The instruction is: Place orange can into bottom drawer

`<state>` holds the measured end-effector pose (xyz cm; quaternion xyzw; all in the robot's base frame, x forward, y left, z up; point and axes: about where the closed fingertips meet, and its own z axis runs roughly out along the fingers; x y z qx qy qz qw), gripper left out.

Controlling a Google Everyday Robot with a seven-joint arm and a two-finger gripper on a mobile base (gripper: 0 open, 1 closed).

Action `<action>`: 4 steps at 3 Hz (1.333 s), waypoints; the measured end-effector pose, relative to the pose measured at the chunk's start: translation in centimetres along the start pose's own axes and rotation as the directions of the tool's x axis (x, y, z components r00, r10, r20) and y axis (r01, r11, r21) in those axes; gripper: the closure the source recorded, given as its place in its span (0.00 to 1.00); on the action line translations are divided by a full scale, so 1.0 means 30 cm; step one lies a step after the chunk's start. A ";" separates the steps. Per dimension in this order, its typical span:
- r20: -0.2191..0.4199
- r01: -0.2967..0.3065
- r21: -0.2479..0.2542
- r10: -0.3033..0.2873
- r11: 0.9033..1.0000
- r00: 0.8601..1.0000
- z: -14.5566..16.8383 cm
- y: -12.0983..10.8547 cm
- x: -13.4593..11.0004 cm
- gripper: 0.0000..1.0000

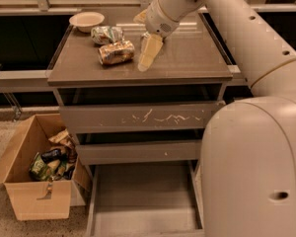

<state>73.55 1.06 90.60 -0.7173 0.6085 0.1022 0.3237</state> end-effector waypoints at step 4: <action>0.123 -0.170 0.069 0.161 0.983 0.979 0.260 -0.135 -0.022 0.00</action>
Offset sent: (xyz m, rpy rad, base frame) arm 0.0491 0.0376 -0.0306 0.0933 0.0196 -0.0163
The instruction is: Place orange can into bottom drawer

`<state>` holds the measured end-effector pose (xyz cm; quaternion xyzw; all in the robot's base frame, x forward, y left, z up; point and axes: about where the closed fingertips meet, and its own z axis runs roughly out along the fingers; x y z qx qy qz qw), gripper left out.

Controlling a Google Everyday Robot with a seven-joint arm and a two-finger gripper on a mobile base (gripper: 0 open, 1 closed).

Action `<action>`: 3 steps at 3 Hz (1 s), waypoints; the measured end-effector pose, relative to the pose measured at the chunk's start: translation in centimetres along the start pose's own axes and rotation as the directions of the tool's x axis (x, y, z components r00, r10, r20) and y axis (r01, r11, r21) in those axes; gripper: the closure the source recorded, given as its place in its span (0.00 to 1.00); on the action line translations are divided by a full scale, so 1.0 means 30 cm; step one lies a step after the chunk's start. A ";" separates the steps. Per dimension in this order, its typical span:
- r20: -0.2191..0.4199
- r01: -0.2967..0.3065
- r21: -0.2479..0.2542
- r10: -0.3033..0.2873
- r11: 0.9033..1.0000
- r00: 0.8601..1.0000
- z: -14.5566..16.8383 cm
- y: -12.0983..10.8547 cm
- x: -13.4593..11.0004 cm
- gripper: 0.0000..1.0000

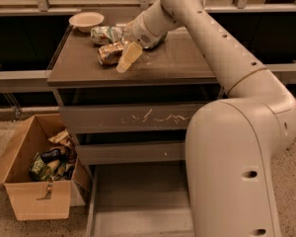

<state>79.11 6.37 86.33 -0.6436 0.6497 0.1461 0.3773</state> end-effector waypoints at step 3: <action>-0.030 -0.059 0.002 0.059 0.998 0.998 0.101 -0.017 0.012 0.38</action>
Offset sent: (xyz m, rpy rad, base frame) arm 0.0224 0.0139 -0.0135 -0.0149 0.0360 -0.0733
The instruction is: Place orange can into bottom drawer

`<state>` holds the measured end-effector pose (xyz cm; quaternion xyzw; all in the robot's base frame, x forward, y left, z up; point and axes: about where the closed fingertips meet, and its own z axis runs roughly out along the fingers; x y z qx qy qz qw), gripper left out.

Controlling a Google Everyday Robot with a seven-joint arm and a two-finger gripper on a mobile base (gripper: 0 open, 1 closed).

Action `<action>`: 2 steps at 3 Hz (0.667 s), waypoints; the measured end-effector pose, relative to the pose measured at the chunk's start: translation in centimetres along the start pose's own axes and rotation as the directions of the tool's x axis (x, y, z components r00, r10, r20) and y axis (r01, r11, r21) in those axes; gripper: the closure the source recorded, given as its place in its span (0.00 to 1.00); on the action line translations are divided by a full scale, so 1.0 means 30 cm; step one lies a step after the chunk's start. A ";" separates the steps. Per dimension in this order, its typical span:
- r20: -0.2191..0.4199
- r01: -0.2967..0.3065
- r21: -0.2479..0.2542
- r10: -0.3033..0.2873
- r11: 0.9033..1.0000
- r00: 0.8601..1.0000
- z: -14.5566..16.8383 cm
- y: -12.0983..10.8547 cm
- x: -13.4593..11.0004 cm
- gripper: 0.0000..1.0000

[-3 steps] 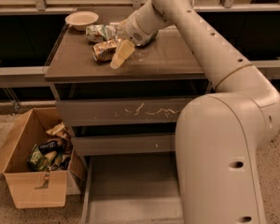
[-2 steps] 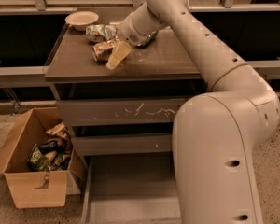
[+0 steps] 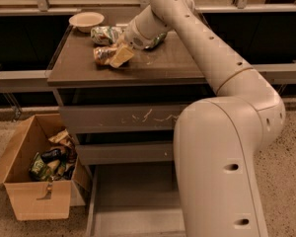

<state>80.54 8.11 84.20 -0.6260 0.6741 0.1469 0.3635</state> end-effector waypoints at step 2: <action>-0.001 -0.014 -0.014 0.014 1.000 1.000 0.012 0.003 0.009 0.85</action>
Offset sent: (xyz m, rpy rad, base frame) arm -0.0110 -0.0024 0.0294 0.0876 -0.0295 0.0254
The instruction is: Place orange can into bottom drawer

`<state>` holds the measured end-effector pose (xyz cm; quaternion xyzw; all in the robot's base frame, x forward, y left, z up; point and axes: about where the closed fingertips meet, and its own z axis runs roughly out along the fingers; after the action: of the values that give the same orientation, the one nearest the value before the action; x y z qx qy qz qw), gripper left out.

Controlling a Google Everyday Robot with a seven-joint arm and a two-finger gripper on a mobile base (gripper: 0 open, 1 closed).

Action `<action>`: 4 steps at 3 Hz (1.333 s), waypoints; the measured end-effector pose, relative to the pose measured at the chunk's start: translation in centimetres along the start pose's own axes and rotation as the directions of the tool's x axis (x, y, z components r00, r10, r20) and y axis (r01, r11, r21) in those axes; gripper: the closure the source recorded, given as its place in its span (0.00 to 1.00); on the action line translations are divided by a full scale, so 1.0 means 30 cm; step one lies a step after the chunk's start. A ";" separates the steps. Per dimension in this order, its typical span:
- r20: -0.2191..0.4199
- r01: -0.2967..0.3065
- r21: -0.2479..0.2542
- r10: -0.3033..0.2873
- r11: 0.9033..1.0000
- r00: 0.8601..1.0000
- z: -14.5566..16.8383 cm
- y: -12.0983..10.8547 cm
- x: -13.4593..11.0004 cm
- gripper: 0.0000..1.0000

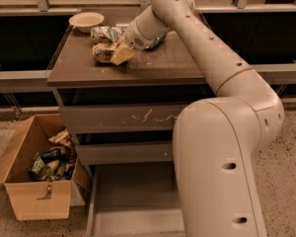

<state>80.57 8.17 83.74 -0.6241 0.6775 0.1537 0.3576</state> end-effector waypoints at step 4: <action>0.253 0.081 0.132 -0.112 0.988 0.961 -0.523 0.270 0.051 1.00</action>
Offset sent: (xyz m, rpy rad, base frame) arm -0.1083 -0.0785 0.1038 0.2607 -0.2428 0.1126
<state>68.28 -1.82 91.72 -0.6082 0.6016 0.1753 0.4872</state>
